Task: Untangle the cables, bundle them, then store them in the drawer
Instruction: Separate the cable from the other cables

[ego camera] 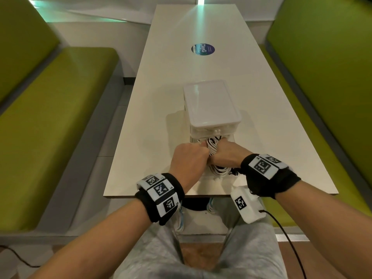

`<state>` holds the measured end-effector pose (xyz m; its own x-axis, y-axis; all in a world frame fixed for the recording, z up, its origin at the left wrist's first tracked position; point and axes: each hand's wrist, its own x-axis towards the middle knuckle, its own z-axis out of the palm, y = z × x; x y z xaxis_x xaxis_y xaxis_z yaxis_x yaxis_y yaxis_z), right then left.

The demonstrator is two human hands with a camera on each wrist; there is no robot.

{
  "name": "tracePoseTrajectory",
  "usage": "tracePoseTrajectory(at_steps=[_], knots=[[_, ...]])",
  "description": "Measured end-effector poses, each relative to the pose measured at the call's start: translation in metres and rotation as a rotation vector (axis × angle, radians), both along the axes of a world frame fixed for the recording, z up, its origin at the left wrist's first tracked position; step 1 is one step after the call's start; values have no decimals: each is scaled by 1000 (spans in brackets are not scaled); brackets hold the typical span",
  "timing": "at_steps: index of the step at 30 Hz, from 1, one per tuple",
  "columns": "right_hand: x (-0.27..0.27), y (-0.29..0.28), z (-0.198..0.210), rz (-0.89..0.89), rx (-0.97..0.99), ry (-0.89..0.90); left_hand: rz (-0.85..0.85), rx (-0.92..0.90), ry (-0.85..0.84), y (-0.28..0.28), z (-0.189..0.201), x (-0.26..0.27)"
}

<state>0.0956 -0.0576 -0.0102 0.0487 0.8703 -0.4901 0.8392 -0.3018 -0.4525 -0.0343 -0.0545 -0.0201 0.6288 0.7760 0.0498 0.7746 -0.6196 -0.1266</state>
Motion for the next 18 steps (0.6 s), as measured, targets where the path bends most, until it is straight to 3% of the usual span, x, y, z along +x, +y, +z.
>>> tracePoseTrajectory(at_steps=[2, 6, 9, 13, 16, 18], knots=[[-3, -2, 2, 16, 25, -61, -20, 55, -49, -3, 9, 5], [-8, 2, 7, 117, 6, -197, 29, -76, -59, -3, 4, 3], [-8, 7, 7, 191, -9, -217, 40, -62, -221, -2, -3, -8], [-4, 6, 4, 188, 9, -148, -82, -124, -402, -1, -22, -13], [-5, 5, 3, 179, 52, -131, -103, -110, -384, 1, -24, -9], [-5, 2, 3, 164, 65, -134, -76, -85, -286, 1, -20, -3]])
